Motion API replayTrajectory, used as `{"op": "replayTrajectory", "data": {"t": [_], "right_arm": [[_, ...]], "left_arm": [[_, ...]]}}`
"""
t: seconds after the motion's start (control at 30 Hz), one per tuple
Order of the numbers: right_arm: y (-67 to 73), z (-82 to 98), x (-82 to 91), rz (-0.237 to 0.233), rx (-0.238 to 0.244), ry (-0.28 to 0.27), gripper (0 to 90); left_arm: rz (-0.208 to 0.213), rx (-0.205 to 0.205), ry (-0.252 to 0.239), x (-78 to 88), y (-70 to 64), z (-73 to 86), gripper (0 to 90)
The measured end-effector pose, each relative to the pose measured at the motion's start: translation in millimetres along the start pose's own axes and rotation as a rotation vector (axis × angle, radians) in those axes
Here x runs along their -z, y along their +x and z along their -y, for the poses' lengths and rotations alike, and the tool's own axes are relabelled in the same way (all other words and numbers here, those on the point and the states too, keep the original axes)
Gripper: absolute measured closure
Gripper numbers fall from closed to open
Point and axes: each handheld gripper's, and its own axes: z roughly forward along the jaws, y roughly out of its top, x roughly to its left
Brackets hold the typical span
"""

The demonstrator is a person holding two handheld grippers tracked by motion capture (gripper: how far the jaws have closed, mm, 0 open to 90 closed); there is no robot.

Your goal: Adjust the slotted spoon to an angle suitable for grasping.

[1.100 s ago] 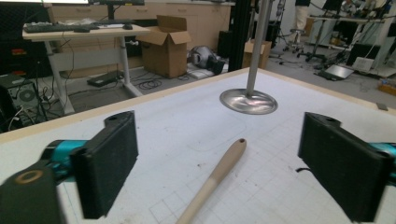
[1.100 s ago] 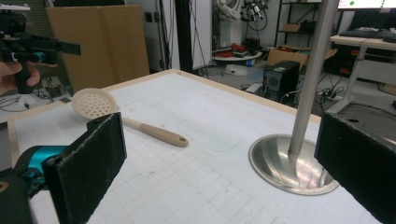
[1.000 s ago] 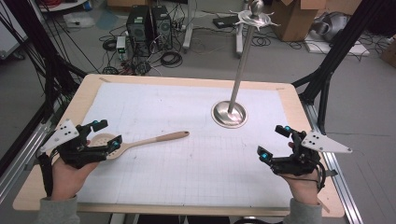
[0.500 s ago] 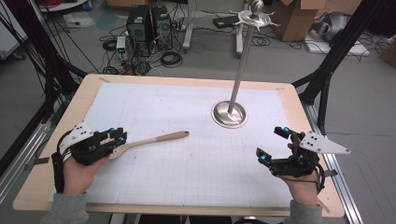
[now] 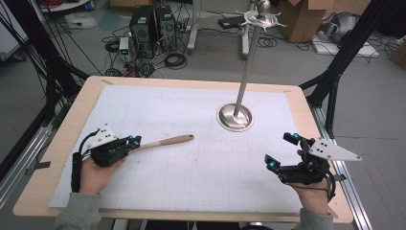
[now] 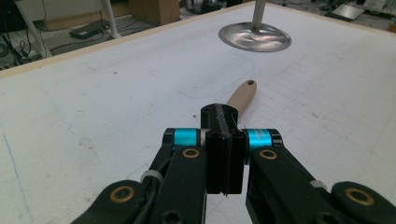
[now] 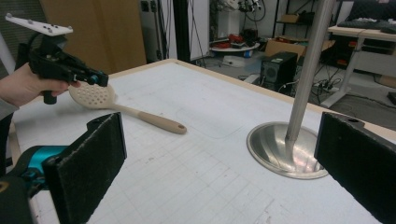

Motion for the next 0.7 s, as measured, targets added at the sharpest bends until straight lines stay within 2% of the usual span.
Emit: {"op": "replayTrajectory", "data": {"t": [0.13,0.23,0.33,0.43,0.47,0.7], "right_arm": [[0.0,0.5,1.0,0.001,0.001,-0.001,1.0],[0.1,1.1,2.1,0.001,-0.001,0.004,1.0],[0.5,1.6,2.1,-0.001,-0.001,0.004,1.0],[0.9,1.8,2.0,0.0,-0.002,0.008,1.0],[1.4,2.1,1.4,-0.003,-0.002,0.01,0.9],[1.0,3.2,1.7,-0.001,0.003,0.015,1.0]], "left_arm": [[-0.009,-0.019,0.035,-10.2,-2.5,2.3,89.6],[-0.018,-0.019,0.049,-14.0,-2.7,3.8,89.6],[-0.04,-0.011,0.058,-19.7,-0.2,8.0,89.6],[-0.042,-0.01,0.076,-22.5,0.7,9.2,89.6],[-0.039,0.005,0.084,-25.9,0.8,9.8,89.6],[-0.045,0.01,0.113,-36.7,0.9,12.3,89.6]]}}
